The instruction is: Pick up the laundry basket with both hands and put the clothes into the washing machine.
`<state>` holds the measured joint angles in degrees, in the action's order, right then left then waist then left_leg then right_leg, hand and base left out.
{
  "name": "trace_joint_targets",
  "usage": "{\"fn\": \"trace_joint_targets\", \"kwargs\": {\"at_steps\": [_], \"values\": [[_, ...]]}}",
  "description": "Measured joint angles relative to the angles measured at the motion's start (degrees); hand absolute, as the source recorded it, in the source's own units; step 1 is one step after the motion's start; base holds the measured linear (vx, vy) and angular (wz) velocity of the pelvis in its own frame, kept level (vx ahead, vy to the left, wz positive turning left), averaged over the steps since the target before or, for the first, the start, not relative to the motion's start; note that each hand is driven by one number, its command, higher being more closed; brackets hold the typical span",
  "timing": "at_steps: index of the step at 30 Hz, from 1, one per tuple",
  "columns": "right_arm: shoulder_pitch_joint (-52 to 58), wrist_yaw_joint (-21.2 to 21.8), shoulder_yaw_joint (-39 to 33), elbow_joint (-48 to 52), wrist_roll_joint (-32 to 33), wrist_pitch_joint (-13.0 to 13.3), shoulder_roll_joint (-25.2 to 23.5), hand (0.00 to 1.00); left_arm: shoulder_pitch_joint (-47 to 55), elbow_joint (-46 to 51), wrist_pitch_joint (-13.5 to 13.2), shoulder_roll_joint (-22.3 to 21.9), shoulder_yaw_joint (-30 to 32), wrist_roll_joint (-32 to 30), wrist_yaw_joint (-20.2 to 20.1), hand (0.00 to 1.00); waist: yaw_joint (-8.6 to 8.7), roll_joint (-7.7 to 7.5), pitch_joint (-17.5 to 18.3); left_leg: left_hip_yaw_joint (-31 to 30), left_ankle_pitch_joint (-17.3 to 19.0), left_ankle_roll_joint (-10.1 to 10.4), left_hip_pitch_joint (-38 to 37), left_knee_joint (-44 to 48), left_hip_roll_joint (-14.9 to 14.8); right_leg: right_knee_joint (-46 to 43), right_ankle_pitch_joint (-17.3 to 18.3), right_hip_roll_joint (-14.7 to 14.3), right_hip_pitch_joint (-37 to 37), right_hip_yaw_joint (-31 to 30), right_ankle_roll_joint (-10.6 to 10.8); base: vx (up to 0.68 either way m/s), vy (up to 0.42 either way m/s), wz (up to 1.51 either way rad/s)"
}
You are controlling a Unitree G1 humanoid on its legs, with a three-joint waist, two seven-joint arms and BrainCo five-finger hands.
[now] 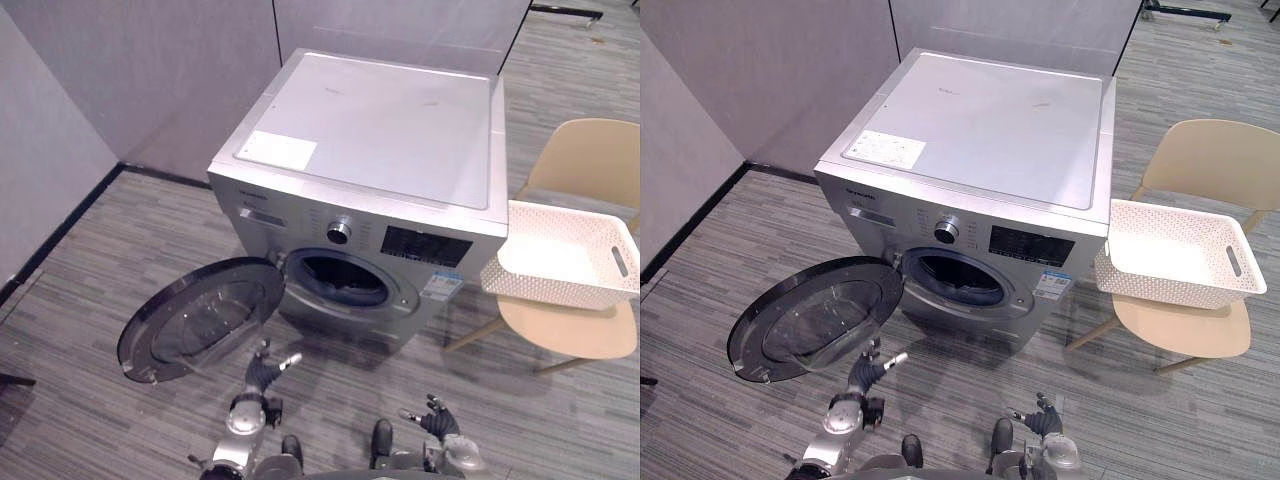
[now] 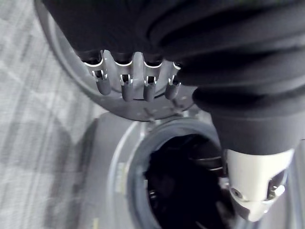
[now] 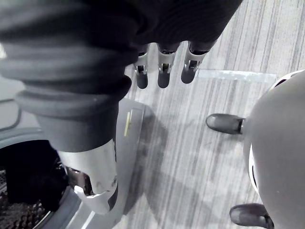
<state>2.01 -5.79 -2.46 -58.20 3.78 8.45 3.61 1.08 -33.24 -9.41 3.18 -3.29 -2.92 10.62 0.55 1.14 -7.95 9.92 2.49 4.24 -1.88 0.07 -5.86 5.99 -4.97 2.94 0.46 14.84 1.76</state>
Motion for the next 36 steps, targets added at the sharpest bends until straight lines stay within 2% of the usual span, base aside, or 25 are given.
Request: {"fn": "trace_joint_targets", "kwargs": {"at_steps": [4,6,7,9,10,12,13,15,16,17,18,20,21,23,24,26,27,30,34,35,36], "values": [[0.44,-0.33,0.01,0.7,-0.03,-0.2,0.3,0.0,-3.34,4.65,-0.01,1.05,7.42,-0.04,3.29,0.0,0.09,0.06,0.06,-1.6,0.3,0.01,0.17,-0.29,-0.09,0.02,0.48,-0.29,0.18,1.06,-0.09,-0.03,-0.019,0.06],[0.22,-0.28,0.25,0.7,-0.06,-0.35,0.29,0.0,-7.84,4.68,0.02,6.5,12.81,-0.02,6.49,0.0,0.07,-0.01,0.11,-2.27,0.17,0.2,0.04,-0.83,-0.41,0.01,0.62,-0.82,0.11,1.13,-0.28,0.0,0.0,0.0],[0.19,-0.28,0.25,0.7,-0.06,-0.35,0.29,0.0,-8.06,4.68,0.02,6.83,13.03,-0.02,6.63,0.0,0.07,-0.01,0.11,-2.29,0.14,0.24,0.04,-0.88,-0.44,0.01,0.61,-0.83,0.1,1.13,-0.25,0.05,-0.023,0.02],[-0.24,-0.28,0.4,0.71,-0.07,-0.56,0.29,0.0,-12.18,4.61,0.08,12.2,16.1,-0.06,9.25,0.0,-0.06,-0.23,0.23,-2.65,-0.78,0.81,0.34,-1.32,-0.85,-0.03,0.52,-0.96,-0.44,1.65,-0.54,0.07,-0.012,0.05],[-0.43,-0.28,0.51,0.73,-0.08,-0.61,0.29,0.0,-13.19,4.5,0.09,13.54,16.65,-0.09,9.87,0.0,-0.07,-0.37,0.27,-2.71,-0.93,0.66,0.65,-1.4,-0.93,-0.05,0.47,-1.07,-0.78,1.74,-0.6,0.11,-0.024,0.04],[-1.14,-0.3,0.7,1.25,-0.18,-0.61,0.26,0.0,-19.59,0.73,0.25,19.9,17.56,-0.7,11.75,0.0,-0.8,-1.34,0.15,-3.07,-1.67,0.54,3.41,-1.28,-1.08,-0.29,-0.1,-1.71,-3.36,1.9,-1.28,0.08,-0.028,0.01],[-1.66,-0.36,0.8,1.25,-0.18,-0.61,0.23,0.0,-21.74,-0.93,0.42,21.63,17.55,-1.2,12.17,0.0,-1.15,-1.75,0.06,-3.07,-1.89,0.59,4.38,-1.23,-1.1,-0.29,-0.3,-1.76,-4.38,1.88,-1.46,0.04,-0.011,-0.05],[-4.14,-0.63,2.93,1.29,-0.15,-0.5,0.05,0.0,-30.76,-8.79,1.86,27.72,17.35,-2.71,13.48,0.0,-1.54,-4.14,-1.4,-3.41,-2.56,0.62,7.32,-0.72,-1.18,-0.3,-0.87,-1.83,-6.97,1.58,-2.04,0.02,0.0,-0.01],[-4.63,-0.64,3.44,1.49,-0.15,-0.43,-0.13,0.0,-32.67,-10.82,2.35,28.98,17.21,-2.97,13.53,0.0,-1.48,-4.8,-1.89,-3.45,-2.56,0.62,7.75,-0.32,-1.21,-0.3,-1.04,-1.83,-7.25,1.55,-2.25,0.0,0.016,-0.05],[-5.24,-0.8,4.38,2.39,0.01,0.02,-0.87,0.0,-36.08,-14.4,3.24,31.35,16.52,-3.62,13.54,0.0,-1.68,-6.59,-3.04,-3.35,-2.56,0.62,8.64,0.8,-1.2,-0.3,-1.4,-1.77,-7.85,0.96,-2.49,-0.01,0.017,-0.08],[-5.36,-0.99,5.38,3.42,0.09,0.18,-1.33,0.0,-38.54,-16.86,4.17,32.59,15.94,-4.19,13.46,0.0,-1.71,-7.67,-3.84,-3.38,-2.56,0.62,9.45,1.57,-1.22,-0.3,-1.59,-1.71,-8.31,0.84,-2.53,-0.02,0.016,-0.09],[-5.66,-1.5,5.91,4.05,0.14,0.2,-1.95,0.0,-41.57,-19.21,5.16,33.45,14.83,-4.59,13.19,0.0,-2.04,-8.81,-4.85,-3.39,-2.54,0.62,10.98,2.59,-1.34,-0.3,-2.3,-1.7,-9.43,0.65,-2.77,-0.04,0.013,-0.07],[-5.96,-1.64,6.08,4.68,0.2,0.17,-2.27,0.0,-44.15,-20.93,5.98,33.52,14.7,-5.31,12.83,0.0,-3.0,-9.45,-5.59,-3.15,-2.49,0.65,12.61,3.29,-1.71,-0.3,-3.28,-1.77,-10.98,0.05,-2.85,-0.08,0.026,-0.15],[-6.58,-1.67,6.98,5.66,0.57,0.12,-2.24,0.0,-45.77,-21.53,6.85,33.52,14.81,-5.97,11.91,0.0,-3.57,-9.59,-6.72,-3.14,-1.62,0.78,14.33,4.93,-2.26,-0.3,-4.1,-1.94,-12.08,-0.63,-3.02,-0.08,0.034,-0.15],[-6.9,-1.69,7.29,6.9,1.92,0.14,-2.54,0.0,-46.83,-22.09,7.09,33.35,14.85,-6.32,11.16,0.0,-4.65,-10.06,-7.7,-2.88,-0.35,0.84,15.92,7.09,-3.07,-0.29,-4.13,-2.19,-12.87,-1.17,-3.02,-0.07,0.012,-0.14],[-7.26,-1.69,7.92,8.61,2.85,0.19,-2.73,0.0,-48.19,-23.39,7.68,33.27,15.26,-6.39,10.38,0.0,-5.28,-10.27,-8.78,-2.92,1.43,1.21,18.67,11.24,-4.03,-0.29,-4.14,-2.7,-13.67,-1.34,-3.03,-0.11,-0.015,-0.11],[-7.22,-1.7,7.92,9.33,3.32,0.19,-2.75,0.0,-48.9,-23.62,8.05,32.86,15.5,-6.59,9.61,0.0,-6.15,-10.39,-8.83,-2.97,2.23,1.28,20.51,13.25,-4.57,-0.29,-4.14,-3.07,-14.6,-1.63,-3.02,-0.11,-0.019,-0.09],[-7.52,-1.71,7.91,9.7,4.67,0.1,-2.8,0.0,-51.42,-23.57,8.01,32.41,17.73,-6.93,8.24,0.0,-7.57,-10.34,-9.02,-3.59,3.43,1.95,24.14,16.81,-6.18,-0.29,-4.23,-4.34,-16.15,-1.08,-3.06,-0.07,-0.012,-0.03],[-8.26,-1.7,7.88,9.75,4.77,0.05,-2.75,0.0,-51.99,-23.46,7.48,31.03,19.47,-6.82,7.93,0.0,-7.78,-10.23,-9.19,-5.32,3.51,2.1,25.67,18.02,-6.74,-0.33,-4.21,-4.95,-16.14,0.21,-3.05,-0.03,0.028,0.15],[-8.86,-1.69,7.77,9.76,5.21,0.05,-2.73,0.0,-51.91,-23.37,7.13,29.97,19.8,-6.8,7.94,0.0,-7.98,-10.01,-9.33,-5.86,3.49,2.1,26.21,17.97,-6.73,-1.03,-4.1,-4.99,-16.33,0.05,-3.0,0.0,0.085,0.21],[-9.3,-1.67,7.44,10.31,5.86,0.07,-2.51,0.0,-51.56,-22.93,6.53,27.69,20.58,-6.75,8.01,0.0,-8.19,-9.03,-9.73,-7.02,3.46,2.03,26.2,17.68,-6.75,-3.15,-3.44,-4.94,-16.83,-1.78,-2.48,0.01,0.112,0.28]]}}
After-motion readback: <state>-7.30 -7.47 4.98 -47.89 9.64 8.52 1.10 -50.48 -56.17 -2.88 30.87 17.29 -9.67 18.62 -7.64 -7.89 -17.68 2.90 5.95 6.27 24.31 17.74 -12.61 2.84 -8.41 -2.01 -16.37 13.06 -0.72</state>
